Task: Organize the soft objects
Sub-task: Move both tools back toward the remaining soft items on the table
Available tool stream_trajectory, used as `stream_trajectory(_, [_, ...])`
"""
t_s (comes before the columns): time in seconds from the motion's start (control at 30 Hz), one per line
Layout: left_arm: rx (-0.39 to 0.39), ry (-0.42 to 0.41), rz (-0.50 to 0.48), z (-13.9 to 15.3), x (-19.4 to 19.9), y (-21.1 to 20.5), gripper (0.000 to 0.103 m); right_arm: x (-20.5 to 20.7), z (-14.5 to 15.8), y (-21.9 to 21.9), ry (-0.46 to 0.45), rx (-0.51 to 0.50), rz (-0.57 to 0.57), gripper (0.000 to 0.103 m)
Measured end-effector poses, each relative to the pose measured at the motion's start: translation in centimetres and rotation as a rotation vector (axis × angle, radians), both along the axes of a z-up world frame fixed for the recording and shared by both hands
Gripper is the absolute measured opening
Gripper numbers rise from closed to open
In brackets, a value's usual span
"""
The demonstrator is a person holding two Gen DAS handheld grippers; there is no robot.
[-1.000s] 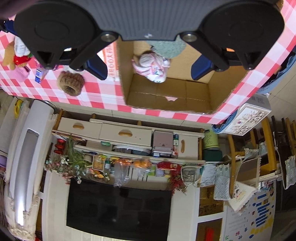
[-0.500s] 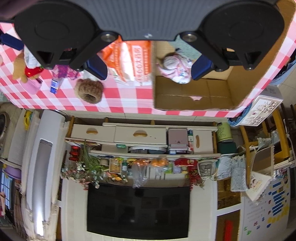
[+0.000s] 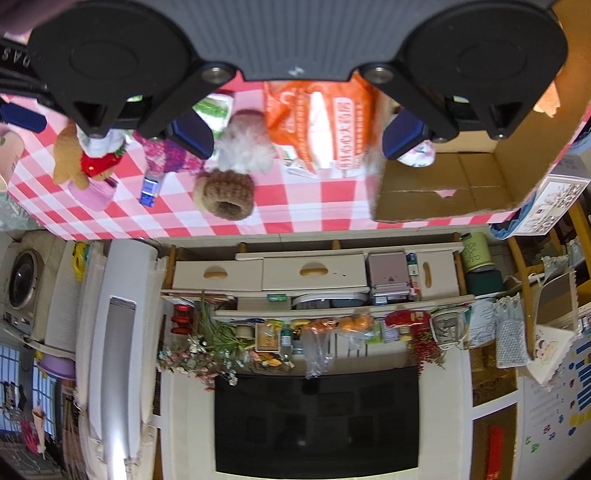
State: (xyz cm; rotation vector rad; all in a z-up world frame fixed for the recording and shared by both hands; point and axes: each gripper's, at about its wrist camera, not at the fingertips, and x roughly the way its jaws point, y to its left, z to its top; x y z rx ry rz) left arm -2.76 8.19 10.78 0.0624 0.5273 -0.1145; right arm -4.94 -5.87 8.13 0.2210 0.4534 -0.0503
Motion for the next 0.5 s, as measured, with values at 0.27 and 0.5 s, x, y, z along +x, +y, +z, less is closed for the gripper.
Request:
stream_trajectory(0.27, [0.028, 0.017, -0.091, -1.1, -0.7, -3.2, 0.098, 0.0, -0.5, -2.6, -0.005, 0.022, -0.096, 0.103])
stream_trajectory(0.5, [0.081, 0.027, -0.218, -2.4, -1.8, -6.9, 0.098, 0.6, -1.7, -6.5, 0.0, 0.128, -0.164, 0.103])
